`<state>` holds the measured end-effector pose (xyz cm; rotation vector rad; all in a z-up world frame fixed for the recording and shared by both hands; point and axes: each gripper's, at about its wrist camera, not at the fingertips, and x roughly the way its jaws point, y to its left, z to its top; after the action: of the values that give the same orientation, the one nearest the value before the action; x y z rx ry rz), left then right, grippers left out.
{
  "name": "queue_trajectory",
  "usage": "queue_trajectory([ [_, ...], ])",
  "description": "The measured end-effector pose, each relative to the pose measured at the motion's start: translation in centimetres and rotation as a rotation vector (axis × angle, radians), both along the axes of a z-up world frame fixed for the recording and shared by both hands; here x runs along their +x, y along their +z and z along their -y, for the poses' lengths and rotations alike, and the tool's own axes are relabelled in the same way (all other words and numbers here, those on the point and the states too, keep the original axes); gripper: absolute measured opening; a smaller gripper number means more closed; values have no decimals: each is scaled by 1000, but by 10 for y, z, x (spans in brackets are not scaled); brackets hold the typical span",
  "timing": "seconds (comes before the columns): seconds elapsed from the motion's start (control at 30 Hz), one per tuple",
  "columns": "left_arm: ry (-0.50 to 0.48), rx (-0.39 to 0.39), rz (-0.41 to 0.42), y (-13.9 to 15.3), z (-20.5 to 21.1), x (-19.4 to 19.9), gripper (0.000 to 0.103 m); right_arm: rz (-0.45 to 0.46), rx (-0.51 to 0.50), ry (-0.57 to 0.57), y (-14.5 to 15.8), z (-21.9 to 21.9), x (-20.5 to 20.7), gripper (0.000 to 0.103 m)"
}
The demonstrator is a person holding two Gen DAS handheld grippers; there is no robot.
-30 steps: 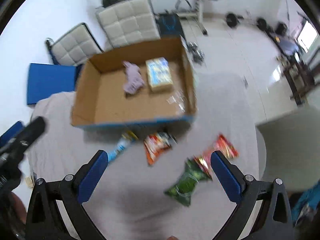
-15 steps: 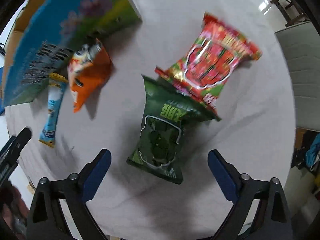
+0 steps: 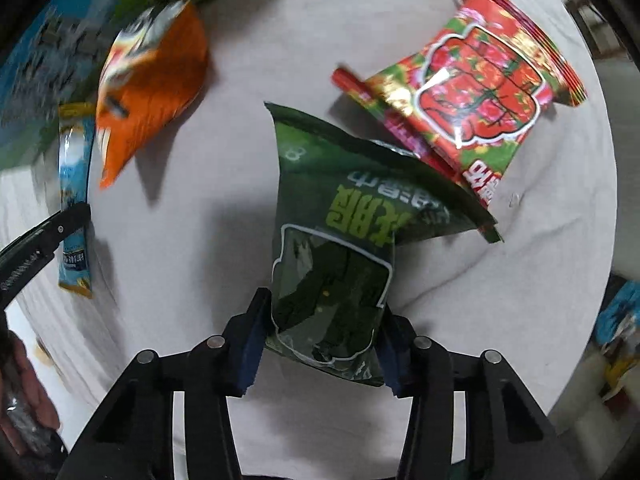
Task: Organize soft objects
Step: 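Grasp the green snack bag with the right tool, then grasp the blue tube snack with the left tool while the right tool holds the green bag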
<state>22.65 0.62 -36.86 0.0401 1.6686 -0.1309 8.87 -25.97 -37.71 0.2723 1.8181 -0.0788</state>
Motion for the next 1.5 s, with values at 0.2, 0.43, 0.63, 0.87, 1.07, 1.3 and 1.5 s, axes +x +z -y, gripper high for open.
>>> queue_trajectory([
  [0.2, 185, -140, -92, -3, -8, -47, 24, -22, -12, 116, 0, -8, -20, 48],
  [0.43, 183, -107, -83, -12, 1, -45, 34, -30, -29, 111, -9, -17, -26, 52],
  [0.63, 149, -77, -5, -5, 11, -49, 28, -11, -60, 108, -9, -32, -21, 52],
  [0.87, 130, -68, 23, 3, 32, -81, 19, 27, -78, 134, 3, -49, -34, 42],
  [1.07, 96, -65, 103, 36, 53, -109, 11, 81, -68, 168, 29, -49, -46, 40],
  [1.3, 76, -81, 205, 87, 70, -118, 6, 158, -35, 205, 72, -57, -59, 39],
  [1.5, 77, -107, 236, 103, 65, -117, 4, 220, -11, 221, 107, -59, -64, 39],
])
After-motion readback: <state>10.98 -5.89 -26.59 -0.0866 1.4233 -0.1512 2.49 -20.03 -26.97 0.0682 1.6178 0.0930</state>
